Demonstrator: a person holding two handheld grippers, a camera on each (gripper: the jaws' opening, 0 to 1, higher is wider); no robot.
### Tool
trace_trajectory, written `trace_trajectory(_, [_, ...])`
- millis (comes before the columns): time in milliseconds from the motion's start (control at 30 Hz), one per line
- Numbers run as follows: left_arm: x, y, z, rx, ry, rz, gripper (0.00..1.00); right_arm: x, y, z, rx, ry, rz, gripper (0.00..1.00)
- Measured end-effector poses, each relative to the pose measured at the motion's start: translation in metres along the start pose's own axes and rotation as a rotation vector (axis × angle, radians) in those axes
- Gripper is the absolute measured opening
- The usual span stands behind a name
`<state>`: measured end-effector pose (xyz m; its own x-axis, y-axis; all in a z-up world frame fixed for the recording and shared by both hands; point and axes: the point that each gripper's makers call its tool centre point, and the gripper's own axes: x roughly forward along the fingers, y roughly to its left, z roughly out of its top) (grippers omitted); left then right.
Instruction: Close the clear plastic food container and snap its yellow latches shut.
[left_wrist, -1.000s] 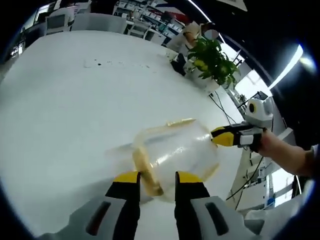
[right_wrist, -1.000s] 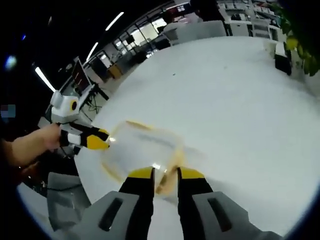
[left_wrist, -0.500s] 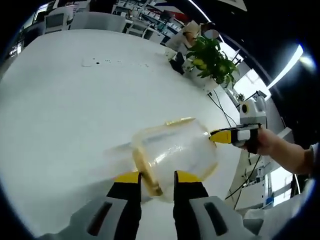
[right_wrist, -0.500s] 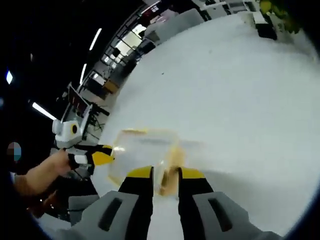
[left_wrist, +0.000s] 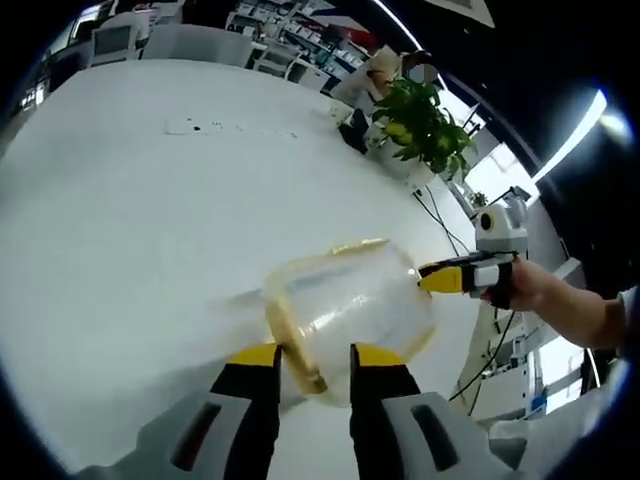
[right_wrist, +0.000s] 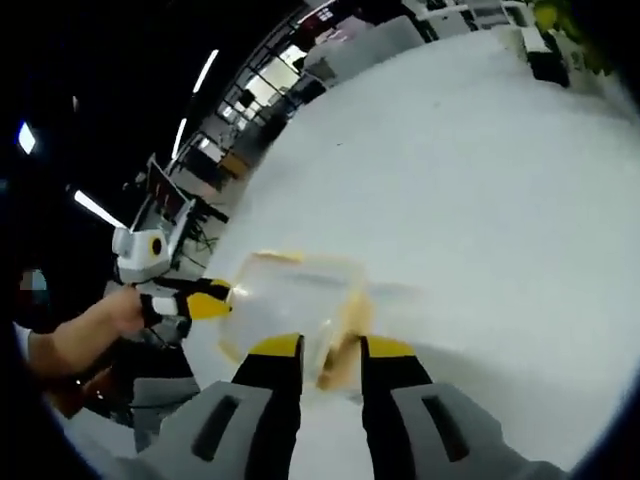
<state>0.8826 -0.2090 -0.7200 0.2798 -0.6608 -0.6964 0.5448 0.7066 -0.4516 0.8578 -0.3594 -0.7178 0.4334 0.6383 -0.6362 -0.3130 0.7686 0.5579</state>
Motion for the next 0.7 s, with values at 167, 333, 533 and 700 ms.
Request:
trace_trajectory(167, [-0.006,-0.004,0.006,0.096,0.006,-0.002,0.19,-0.009,0.009,0.015,-0.158,-0.052,-0.031,0.19])
trace_trajectory(333, [-0.011,-0.006,0.023,0.221,0.005,-0.001,0.19,-0.012,0.017,0.025,-0.32,-0.069,-0.045,0.15])
trace_trajectory(533, [-0.003,-0.024,0.034,0.444,0.034,-0.066,0.16,0.005,0.041,0.014,-0.476,-0.005,0.054,0.12])
trace_trajectory(700, [0.015,-0.046,0.033,0.527,0.079,-0.127,0.13,0.016,0.049,0.013,-0.551,0.011,0.078,0.09])
